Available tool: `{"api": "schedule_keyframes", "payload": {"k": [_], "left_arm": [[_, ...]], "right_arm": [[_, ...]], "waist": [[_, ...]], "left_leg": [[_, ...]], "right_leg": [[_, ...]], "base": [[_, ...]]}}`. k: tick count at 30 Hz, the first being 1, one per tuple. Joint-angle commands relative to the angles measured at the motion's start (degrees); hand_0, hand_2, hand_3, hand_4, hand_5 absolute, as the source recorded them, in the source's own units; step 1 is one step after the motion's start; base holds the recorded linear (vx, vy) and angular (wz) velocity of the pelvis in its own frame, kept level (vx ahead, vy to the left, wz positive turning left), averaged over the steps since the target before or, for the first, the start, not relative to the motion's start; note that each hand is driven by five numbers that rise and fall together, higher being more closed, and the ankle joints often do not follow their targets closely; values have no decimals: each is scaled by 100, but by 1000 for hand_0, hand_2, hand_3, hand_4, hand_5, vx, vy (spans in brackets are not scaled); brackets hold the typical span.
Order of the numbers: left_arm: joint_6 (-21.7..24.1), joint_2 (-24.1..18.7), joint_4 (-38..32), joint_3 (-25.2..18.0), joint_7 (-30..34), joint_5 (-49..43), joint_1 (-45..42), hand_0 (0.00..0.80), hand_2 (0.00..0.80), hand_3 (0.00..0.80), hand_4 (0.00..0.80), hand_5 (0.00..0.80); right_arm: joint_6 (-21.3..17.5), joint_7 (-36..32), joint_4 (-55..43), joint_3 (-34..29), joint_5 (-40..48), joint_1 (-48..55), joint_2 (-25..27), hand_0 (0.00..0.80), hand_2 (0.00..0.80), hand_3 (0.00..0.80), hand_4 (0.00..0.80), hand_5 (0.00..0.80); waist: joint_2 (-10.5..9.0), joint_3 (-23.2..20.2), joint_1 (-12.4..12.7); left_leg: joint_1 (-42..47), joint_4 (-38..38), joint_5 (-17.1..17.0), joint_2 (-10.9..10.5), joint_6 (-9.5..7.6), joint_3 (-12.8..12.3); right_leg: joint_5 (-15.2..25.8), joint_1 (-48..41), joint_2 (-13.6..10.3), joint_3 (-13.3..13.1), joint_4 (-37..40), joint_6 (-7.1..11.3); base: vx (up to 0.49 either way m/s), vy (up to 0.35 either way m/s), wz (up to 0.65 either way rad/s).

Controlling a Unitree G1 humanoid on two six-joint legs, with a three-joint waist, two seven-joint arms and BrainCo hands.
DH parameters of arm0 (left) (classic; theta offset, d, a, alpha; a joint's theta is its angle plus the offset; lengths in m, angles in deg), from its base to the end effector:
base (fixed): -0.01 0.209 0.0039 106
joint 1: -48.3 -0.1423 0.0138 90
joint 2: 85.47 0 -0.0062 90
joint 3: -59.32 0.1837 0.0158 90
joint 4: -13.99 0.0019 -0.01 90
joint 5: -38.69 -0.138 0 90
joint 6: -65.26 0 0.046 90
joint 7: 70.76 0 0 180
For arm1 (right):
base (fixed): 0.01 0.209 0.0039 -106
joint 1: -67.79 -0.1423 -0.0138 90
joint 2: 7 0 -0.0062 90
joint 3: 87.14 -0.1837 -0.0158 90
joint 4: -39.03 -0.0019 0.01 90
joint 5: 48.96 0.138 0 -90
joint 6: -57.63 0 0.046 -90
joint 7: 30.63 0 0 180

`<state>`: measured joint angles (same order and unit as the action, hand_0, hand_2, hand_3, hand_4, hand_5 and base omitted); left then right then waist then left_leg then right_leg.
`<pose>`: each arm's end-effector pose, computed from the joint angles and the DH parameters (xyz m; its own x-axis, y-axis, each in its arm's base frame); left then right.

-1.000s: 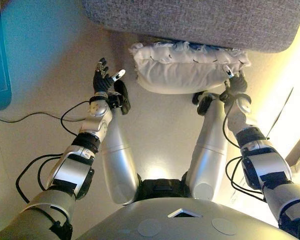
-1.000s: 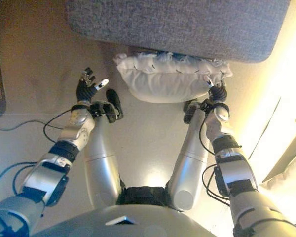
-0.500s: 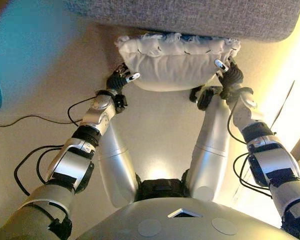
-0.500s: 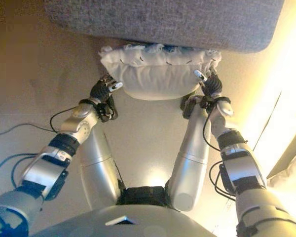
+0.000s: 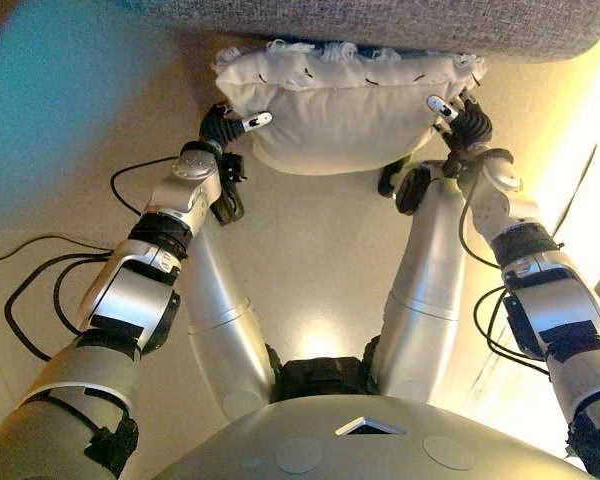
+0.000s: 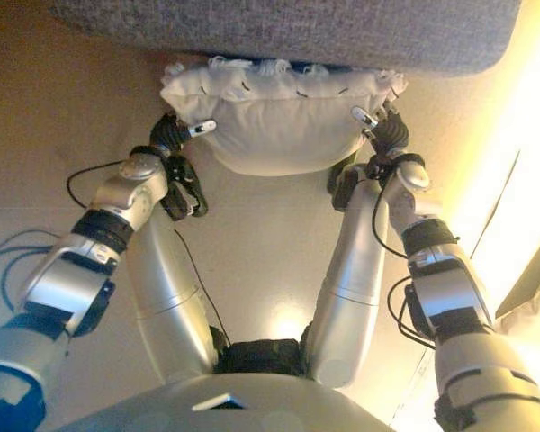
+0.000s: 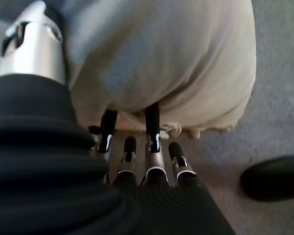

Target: Pick up the cushion and take it to the sofa

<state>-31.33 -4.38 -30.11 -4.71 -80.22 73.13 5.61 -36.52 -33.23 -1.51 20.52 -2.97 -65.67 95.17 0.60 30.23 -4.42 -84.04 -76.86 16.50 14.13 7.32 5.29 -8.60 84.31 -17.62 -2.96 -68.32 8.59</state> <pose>0.3375 0.1748 0.1080 0.9805 0.0098 -0.1963 0.0177 0.9903 0.1378 0.3290 -0.2206 0.1040 0.9973 0.0256 -0.0687 -0.0147 0.9878 0.1551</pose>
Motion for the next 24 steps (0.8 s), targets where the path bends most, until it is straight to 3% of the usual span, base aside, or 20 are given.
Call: {"api": "schedule_keyframes", "payload": {"k": [1,16,24], "left_arm": [[154,178,69,134,5,-1,339,800,800,800,800,800],[237,487,-335,105,-232,-337,73,800,800,800,800,800],[770,637,-560,-83,-161,-485,-463,800,800,800,800,800]], "right_arm": [[205,-40,-413,391,-318,-18,-241,800,800,800,800,800],[505,402,-683,686,-984,5,-401,800,800,800,800,800],[32,567,-1022,585,-1311,469,-541,800,800,800,800,800]], "waist": [[26,-44,-43],[93,-44,13],[129,-44,38]], "left_leg": [[-149,168,-201,42,-160,-25],[-127,171,-399,-51,-131,9],[463,491,-572,-32,15,-27]], "right_leg": [[382,-109,-18,-350,269,0],[654,-128,-2,-552,289,67],[968,-684,-26,-569,575,52]], "base": [[9,-41,0],[7,30,0],[40,68,2]]}}
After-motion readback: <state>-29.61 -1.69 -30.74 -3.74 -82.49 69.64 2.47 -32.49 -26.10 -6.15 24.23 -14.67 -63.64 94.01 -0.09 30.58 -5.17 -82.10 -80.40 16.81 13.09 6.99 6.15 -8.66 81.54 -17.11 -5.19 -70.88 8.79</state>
